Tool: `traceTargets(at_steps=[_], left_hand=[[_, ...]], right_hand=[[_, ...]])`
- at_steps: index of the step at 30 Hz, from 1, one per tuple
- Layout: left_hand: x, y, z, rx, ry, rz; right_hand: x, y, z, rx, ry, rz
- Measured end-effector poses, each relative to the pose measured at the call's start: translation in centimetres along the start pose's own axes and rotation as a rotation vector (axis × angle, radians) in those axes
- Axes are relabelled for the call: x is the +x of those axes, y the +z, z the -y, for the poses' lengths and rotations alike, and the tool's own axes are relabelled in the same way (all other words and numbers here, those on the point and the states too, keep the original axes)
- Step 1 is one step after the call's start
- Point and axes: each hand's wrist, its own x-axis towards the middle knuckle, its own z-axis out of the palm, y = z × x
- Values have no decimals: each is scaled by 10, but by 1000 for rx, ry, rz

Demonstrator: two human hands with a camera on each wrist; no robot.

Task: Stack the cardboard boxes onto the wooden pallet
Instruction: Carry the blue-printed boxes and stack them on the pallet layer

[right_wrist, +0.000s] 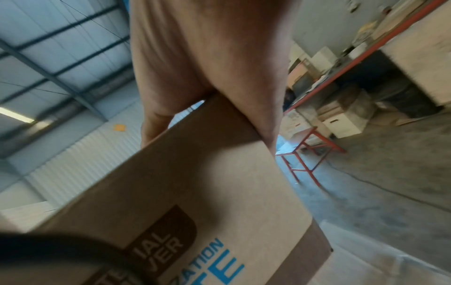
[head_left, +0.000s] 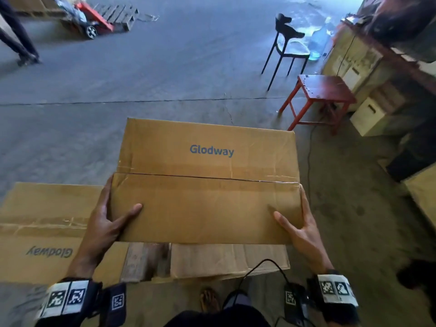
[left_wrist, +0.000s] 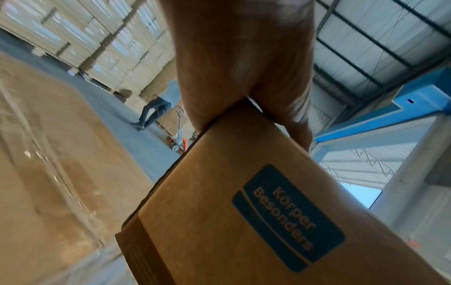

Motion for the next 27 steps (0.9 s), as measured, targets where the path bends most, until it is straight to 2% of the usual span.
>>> traceTargets(at_steps=[4,12,16,20,22,27], left_hand=[[-27,-52,4,-66,4,-182],[-158,-192,58,-164,-168,-602],[-237,-249,80,-228,-237,-816],[-317,-295,108,-157,-345,-1038],[-355,-310,119,-179,-352,-1133],[-454,-324,146,-274,-479,-1328]], right_hand=[[12,47,24,-46,-36,127],[-4,225,74,-80,-100,548],[-40,321,88,-90,-118,743],[-90,412,97,-244,-158,931],[-119,454,99,-293,-195,1012],[-189,537,87,-398,-235,1201]])
